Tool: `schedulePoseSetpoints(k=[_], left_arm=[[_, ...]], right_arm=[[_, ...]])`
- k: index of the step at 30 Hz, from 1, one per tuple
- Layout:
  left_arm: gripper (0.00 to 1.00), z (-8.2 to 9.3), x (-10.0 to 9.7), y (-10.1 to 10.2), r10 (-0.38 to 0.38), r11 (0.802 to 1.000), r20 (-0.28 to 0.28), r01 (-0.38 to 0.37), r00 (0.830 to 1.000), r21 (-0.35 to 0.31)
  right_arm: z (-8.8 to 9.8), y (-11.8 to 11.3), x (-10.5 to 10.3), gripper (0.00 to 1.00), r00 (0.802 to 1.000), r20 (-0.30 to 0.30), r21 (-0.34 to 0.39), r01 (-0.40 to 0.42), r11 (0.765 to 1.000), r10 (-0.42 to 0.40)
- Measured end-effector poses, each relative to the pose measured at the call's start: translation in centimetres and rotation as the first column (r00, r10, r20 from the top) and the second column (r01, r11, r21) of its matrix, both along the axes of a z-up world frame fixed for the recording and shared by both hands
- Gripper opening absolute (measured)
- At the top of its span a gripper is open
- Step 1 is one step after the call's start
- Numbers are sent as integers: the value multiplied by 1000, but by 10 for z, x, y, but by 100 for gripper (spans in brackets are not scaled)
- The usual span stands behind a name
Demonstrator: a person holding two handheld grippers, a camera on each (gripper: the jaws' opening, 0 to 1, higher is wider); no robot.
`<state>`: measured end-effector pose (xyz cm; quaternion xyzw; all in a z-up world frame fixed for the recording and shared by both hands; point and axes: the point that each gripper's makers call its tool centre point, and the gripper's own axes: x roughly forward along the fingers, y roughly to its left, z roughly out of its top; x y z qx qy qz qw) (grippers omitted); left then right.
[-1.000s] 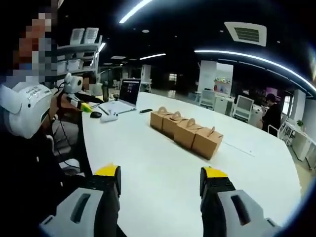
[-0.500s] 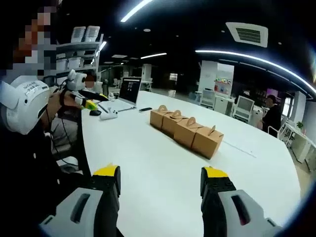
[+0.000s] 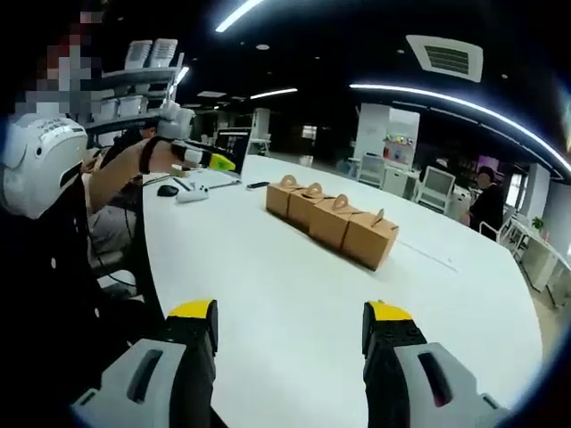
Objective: Pick up one paper box from the group, open the paper box, and remove the item inside
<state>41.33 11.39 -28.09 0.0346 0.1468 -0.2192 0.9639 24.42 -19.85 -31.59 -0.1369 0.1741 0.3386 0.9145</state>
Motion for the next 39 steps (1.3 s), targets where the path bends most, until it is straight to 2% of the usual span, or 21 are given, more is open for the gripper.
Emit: schedulePoseSetpoints(k=[3,7,12,15,20,25,28,30,33,37,39], left_arm=[[68,-6,26,-11,43,999,-2,-43,999,-22],[68,-12,51,-26,75,997,5,-74,997,-33],[61,-26,85,-43,116,991,-24,-117,993,-57],[56,-35,102,-51,133,990,-25,-134,991,-48],[53,-42,119,-61,147,989,-2,-147,989,-8],[46,-41,130,-65,168,986,14,-167,986,-19],[45,-41,129,-73,175,985,26,-174,984,-5],[43,-39,132,-74,184,983,41,-183,982,-22],[40,-43,138,-77,182,982,77,-185,980,41],[27,-55,144,-79,178,981,59,-182,982,74],[25,-58,158,-75,182,980,50,-185,982,72]], right_arm=[[-2,-2,-2,66,1000,0,8,5,1000,-5],[-3,-6,-4,65,1000,2,22,19,1000,-19],[-6,-11,-5,65,999,10,27,38,999,-38],[-7,-12,-7,65,999,11,42,45,998,-46],[-10,-15,-6,65,998,21,60,65,996,-66],[-13,-14,-7,65,997,16,90,73,993,-74],[-16,-14,-7,64,997,10,105,79,991,-81],[-18,-14,-6,64,996,10,114,85,990,-86],[-20,-12,-6,64,996,13,123,87,989,-90],[-20,-11,-7,64,996,13,142,90,986,-93],[-21,-12,-7,64,995,13,144,93,985,-95]])
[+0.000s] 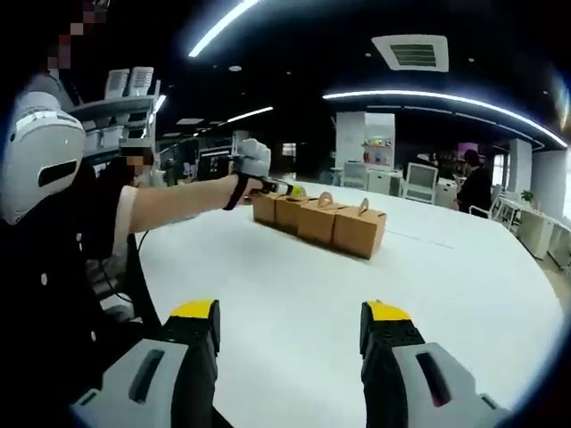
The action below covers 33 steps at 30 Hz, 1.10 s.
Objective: Pick up one paper box from the group, open the paper box, and remove the item inside
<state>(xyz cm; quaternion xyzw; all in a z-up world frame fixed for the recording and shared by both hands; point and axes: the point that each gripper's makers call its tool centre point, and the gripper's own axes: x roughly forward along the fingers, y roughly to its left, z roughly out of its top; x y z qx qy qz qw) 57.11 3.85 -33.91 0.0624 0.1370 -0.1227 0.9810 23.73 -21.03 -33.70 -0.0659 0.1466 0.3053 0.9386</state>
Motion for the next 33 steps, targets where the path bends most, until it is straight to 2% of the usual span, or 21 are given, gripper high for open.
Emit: schedulePoseSetpoints(k=[8,13,16,23,28,30,33], left_arm=[[22,-6,10,-5,21,1000,0,-21,1000,11],[4,-7,14,-4,63,998,-5,-63,998,-19],[4,-8,15,-4,82,997,2,-82,997,-16],[4,-6,18,-1,107,992,-8,-107,994,-61],[4,4,23,1,121,989,0,-121,993,-86],[4,12,24,-1,122,987,10,-120,993,-110],[4,30,25,-1,123,987,47,-117,991,-108]], right_arm=[[-3,-7,-2,63,1000,-5,17,22,1000,-21],[-3,-9,-3,63,1000,-4,25,27,999,-27],[-4,-11,-4,63,999,-4,31,32,999,-32],[-5,-12,-4,63,999,-3,46,38,998,-38],[-5,-12,-5,63,999,-2,53,36,998,-36],[-5,-12,-5,63,999,-1,55,36,998,-36],[-6,-13,-7,63,999,0,59,37,998,-38]])
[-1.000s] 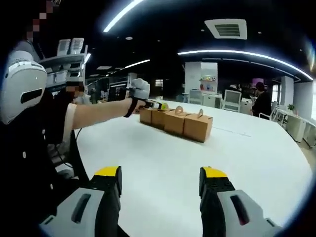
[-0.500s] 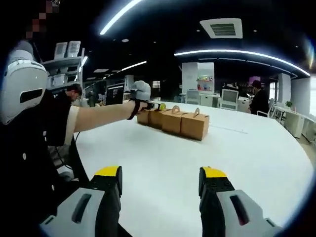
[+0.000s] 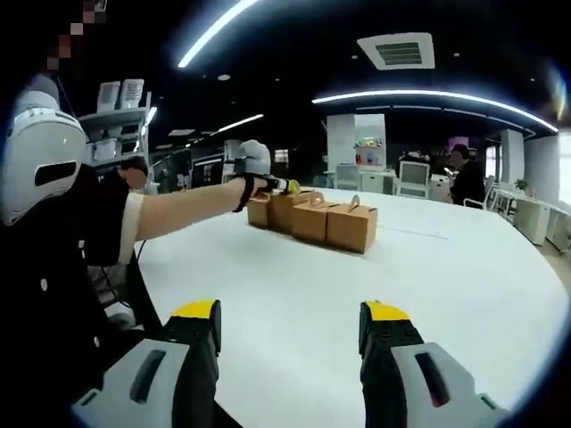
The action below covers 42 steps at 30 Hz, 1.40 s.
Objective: Pick up one paper box from the group, open the paper box, and remove the item inside
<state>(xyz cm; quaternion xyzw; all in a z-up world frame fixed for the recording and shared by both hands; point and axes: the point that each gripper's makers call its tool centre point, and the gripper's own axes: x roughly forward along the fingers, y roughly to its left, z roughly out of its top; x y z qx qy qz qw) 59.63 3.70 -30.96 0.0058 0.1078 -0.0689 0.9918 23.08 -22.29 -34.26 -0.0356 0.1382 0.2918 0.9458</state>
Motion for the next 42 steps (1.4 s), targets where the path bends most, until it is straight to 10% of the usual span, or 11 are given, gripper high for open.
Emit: schedulePoseSetpoints(k=[14,24,37,42], left_arm=[[4,70,-20,-7,-137,989,126,143,983,-44],[4,69,-61,-1,-329,944,113,327,938,33],[4,53,-141,-13,-656,753,82,657,751,7],[4,38,-169,-22,-769,639,57,766,637,65]], right_arm=[[3,7,-2,63,1000,14,11,-18,1000,18],[4,17,-2,62,999,15,-4,-38,999,38],[9,38,-1,62,997,14,-6,-80,997,80],[7,42,-3,61,996,4,-3,-89,996,89]])
